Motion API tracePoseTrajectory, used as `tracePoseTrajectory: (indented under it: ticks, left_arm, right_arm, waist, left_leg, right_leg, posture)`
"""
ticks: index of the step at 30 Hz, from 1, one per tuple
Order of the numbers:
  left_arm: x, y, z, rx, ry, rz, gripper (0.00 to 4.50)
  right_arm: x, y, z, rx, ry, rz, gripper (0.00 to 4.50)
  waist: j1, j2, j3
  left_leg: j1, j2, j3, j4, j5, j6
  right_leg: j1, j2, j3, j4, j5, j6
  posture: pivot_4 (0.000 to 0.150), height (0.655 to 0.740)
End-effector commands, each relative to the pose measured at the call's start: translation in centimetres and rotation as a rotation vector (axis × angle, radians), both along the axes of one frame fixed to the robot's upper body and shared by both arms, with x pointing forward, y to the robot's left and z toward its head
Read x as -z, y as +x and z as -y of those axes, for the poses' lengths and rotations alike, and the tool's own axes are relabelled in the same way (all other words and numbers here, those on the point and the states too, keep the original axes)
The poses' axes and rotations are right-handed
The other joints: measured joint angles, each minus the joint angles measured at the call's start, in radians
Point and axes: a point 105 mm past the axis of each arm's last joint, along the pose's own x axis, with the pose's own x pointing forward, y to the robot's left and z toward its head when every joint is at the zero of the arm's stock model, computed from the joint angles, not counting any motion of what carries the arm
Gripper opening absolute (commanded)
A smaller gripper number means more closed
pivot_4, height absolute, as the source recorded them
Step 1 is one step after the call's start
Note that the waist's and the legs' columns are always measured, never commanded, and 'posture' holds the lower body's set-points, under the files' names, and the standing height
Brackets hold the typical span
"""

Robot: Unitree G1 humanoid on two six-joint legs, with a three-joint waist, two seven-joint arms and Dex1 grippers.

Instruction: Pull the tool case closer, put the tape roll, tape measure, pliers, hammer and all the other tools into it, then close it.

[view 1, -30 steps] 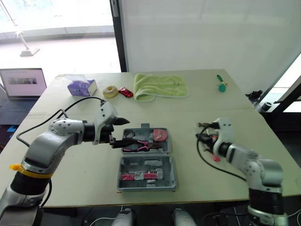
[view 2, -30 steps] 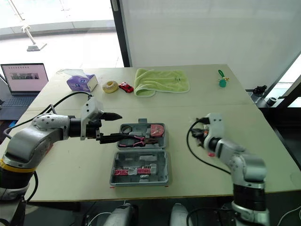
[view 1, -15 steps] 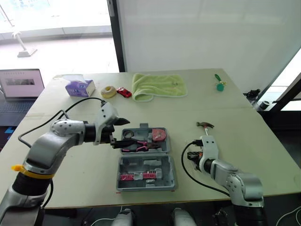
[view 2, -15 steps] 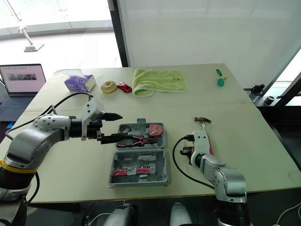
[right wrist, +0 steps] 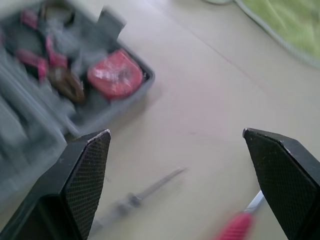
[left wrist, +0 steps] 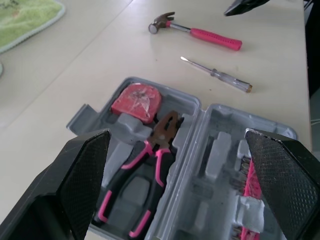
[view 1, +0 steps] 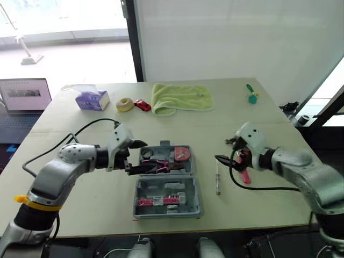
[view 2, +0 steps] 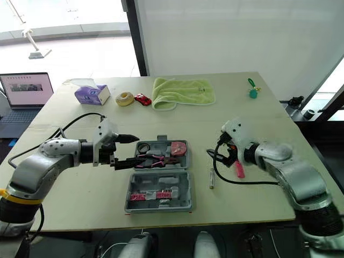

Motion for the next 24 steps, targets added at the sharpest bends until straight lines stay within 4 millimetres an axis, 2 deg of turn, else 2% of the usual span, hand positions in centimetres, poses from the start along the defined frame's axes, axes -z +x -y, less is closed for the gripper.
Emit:
tracePoseTrajectory:
  ticks: [1,3,6,9,12,15,19,24]
  left_arm:
    - [-1.3,-0.3,0.1,0.005,-0.029,0.063,4.50]
    - [-1.4,-0.3,0.2,0.000,-0.038,0.066,4.50]
    - [-1.3,-0.6,-0.1,-0.015,-0.039,0.065,4.50]
    - [-1.1,-0.6,-0.3,-0.032,-0.032,0.067,4.50]
    - [-1.0,-1.0,-0.4,-0.049,-0.038,0.067,4.50]
    - [-0.9,-1.2,-0.5,-0.067,-0.035,0.066,4.50]
    - [-0.8,-1.7,-0.8,-0.089,-0.007,0.064,4.50]
    - [-1.1,-2.2,-0.9,-0.113,-0.002,0.067,4.50]
  right_arm:
    - [1.5,-0.2,-0.7,-0.403,-0.327,0.034,4.47]
    - [1.9,0.7,0.0,-0.485,-0.443,0.042,4.47]
    - [2.9,1.2,0.6,-0.667,-0.608,-0.038,4.47]
    - [3.8,1.3,0.8,-0.840,-0.744,-0.028,4.47]
    - [5.5,2.2,0.1,-0.999,-0.881,-0.009,4.47]
    - [6.5,3.1,-0.9,-1.083,-0.925,0.013,4.47]
    - [7.4,3.8,-1.2,-1.130,-0.967,-0.003,4.47]
    - [8.5,3.8,-1.7,-1.197,-0.996,-0.038,4.47]
  waist:
    - [-0.003,-0.001,0.001]
    - [-0.007,-0.001,0.002]
    - [-0.012,0.000,0.004]
    - [-0.018,0.000,0.004]
    - [-0.025,-0.001,0.004]
    - [-0.028,-0.001,0.005]
    - [-0.025,0.000,0.006]
    - [-0.024,0.000,0.006]
  left_leg:
    - [0.000,0.000,0.001,0.001,0.000,0.000]
    - [0.000,0.000,0.002,0.002,0.000,0.000]
    - [0.000,0.000,0.002,0.003,0.000,0.000]
    - [0.000,0.000,0.001,0.002,0.000,0.000]
    - [0.000,0.000,0.001,0.001,0.000,0.000]
    - [0.000,0.000,0.001,0.001,0.001,-0.001]
    - [0.000,0.000,0.001,0.001,0.002,-0.003]
    - [0.000,-0.001,0.000,0.001,0.002,-0.004]
  right_leg:
    - [0.000,0.000,0.000,0.000,0.000,0.000]
    - [0.001,0.000,0.001,0.000,0.000,0.000]
    - [0.000,-0.001,0.001,0.000,0.001,0.000]
    - [0.000,-0.001,0.001,0.000,0.001,0.000]
    - [-0.001,-0.001,0.001,0.000,0.001,0.000]
    - [-0.001,-0.001,0.002,0.001,0.001,0.000]
    - [-0.002,-0.001,0.002,0.002,0.001,0.000]
    - [-0.002,-0.001,0.002,0.002,0.001,0.000]
  posture:
    - [0.150,0.7367]
    - [0.150,0.7367]
    - [0.150,0.7367]
    - [0.150,0.7367]
    - [0.150,0.7367]
    - [0.150,0.7367]
    - [0.150,0.7367]
    - [0.150,0.7367]
